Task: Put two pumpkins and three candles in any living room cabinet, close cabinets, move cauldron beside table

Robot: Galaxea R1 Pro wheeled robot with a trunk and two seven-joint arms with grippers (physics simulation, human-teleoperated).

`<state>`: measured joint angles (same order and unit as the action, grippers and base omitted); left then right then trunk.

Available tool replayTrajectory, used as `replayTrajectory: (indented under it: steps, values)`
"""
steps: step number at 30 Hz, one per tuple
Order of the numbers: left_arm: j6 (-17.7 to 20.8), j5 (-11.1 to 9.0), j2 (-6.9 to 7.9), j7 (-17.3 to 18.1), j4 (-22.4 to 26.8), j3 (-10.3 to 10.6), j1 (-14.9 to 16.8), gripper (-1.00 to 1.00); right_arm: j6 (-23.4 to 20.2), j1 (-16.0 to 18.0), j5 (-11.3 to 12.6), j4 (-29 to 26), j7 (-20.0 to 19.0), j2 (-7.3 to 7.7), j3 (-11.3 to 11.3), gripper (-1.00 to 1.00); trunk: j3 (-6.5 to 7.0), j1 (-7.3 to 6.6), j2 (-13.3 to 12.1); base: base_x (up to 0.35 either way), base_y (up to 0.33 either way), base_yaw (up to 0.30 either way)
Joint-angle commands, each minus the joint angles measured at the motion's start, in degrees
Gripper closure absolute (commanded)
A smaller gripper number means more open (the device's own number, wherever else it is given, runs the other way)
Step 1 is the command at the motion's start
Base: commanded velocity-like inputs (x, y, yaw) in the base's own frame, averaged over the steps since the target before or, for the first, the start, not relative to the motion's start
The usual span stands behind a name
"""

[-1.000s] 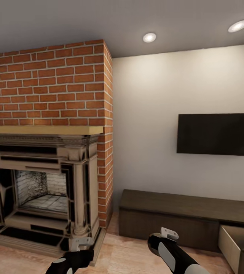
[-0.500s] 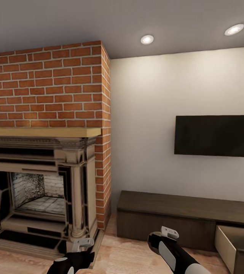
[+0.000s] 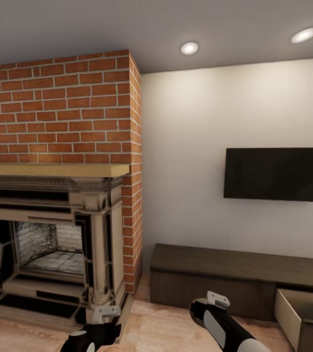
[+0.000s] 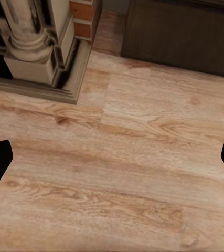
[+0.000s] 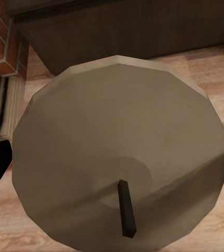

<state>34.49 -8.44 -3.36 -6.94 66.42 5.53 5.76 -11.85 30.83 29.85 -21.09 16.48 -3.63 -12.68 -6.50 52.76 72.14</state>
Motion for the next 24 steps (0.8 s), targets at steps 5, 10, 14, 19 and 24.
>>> replayTrajectory:
  steps: [5, 10, 14, 19, 24]
  values:
    - [0.2, -0.6, 0.02, -0.5, 0.1, 0.1, 0.0, -1.0, -0.3, 0.0, 0.4, 0.0, 0.5, 0.03, -0.4, 1.0, 0.45, -1.1, -2.0, 0.0, 0.0, 0.0]
    - [0.2, -0.6, 0.02, -0.5, 0.1, 0.1, 0.0, -1.0, -0.3, 0.0, 0.4, 0.1, 0.5, 0.03, -0.4, 1.0, 0.99, -2.19, -4.0, 0.0, 0.0, 0.0]
    - [0.2, -0.6, 0.02, -0.5, 0.1, 0.1, 0.0, -1.0, -0.3, 0.0, 0.4, 0.1, 0.5, -0.01, -0.4, 1.0, 1.42, -3.07, -5.6, 0.0, 0.0, 0.0]
    - [0.2, -0.6, 0.02, -0.5, 0.1, 0.1, 0.0, -1.0, -0.3, 0.0, 0.4, 0.2, 0.5, 0.0, -0.4, 1.0, 1.96, -4.17, -7.6, 0.0, 0.0, 0.0]
    - [0.2, -0.7, 0.02, -0.5, 0.1, 0.1, 0.0, -1.0, -0.3, 0.0, 0.4, 0.2, 0.5, -0.04, -0.4, 1.0, 2.49, -5.27, -9.6, 0.0, 0.0, 0.0]
